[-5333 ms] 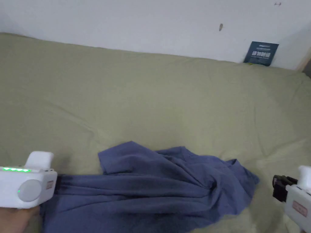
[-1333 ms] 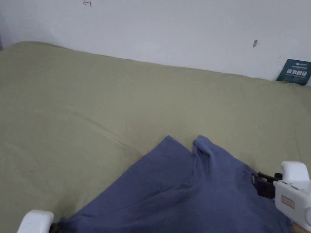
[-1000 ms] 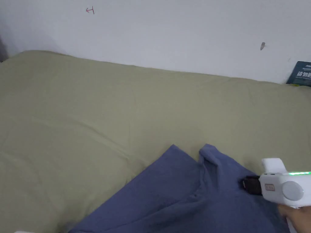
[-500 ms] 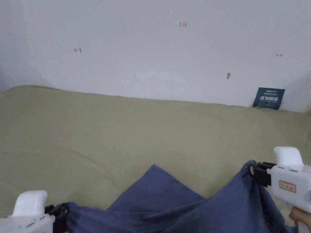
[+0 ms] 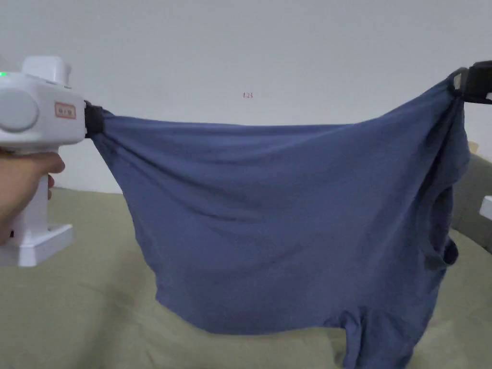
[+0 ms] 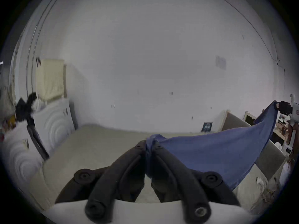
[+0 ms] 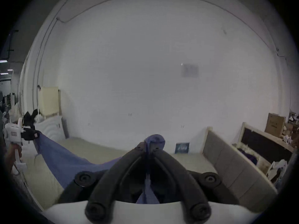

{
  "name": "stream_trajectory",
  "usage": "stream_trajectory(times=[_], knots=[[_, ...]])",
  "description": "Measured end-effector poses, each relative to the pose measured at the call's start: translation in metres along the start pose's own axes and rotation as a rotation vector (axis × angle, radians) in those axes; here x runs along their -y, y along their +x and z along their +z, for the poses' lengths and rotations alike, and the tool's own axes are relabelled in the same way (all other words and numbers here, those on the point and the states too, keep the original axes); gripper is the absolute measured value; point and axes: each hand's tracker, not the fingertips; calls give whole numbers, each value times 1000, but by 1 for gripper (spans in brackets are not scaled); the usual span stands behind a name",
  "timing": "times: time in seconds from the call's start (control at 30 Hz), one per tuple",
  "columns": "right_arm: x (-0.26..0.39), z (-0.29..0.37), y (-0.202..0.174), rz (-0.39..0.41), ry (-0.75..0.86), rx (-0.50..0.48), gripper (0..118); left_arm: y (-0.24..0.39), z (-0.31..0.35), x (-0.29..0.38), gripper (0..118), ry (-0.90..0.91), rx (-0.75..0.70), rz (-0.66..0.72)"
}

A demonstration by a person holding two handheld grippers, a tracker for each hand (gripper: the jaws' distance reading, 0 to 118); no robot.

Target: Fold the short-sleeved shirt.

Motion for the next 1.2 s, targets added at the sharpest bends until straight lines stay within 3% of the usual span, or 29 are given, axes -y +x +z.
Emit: stream_trajectory(times=[0.17,0.33,0.47,0.57,0.7,0.83,0.97,1.07,1.2], knots=[[-46,-9,5,-17,74,3,5,5,-12,-74,5,76,-12,49],[-41,-34,3,-13,73,17,5,2,-37,-89,5,92,-87,-28],[14,-69,1,-43,20,28,5,6,-69,-43,5,42,-120,-70],[78,-96,1,-31,-44,66,5,6,-94,17,5,-20,-119,-17],[148,-99,7,-81,-67,76,5,12,-102,89,5,-59,-131,3],[185,-58,11,-83,-36,66,5,11,-64,130,5,-39,-93,42],[219,19,14,-75,-34,32,5,9,2,170,5,-42,-56,-4],[259,80,11,-52,-91,27,5,7,55,214,5,-107,-14,-36],[344,153,6,-48,-288,35,5,-7,119,296,5,-249,28,-115]])
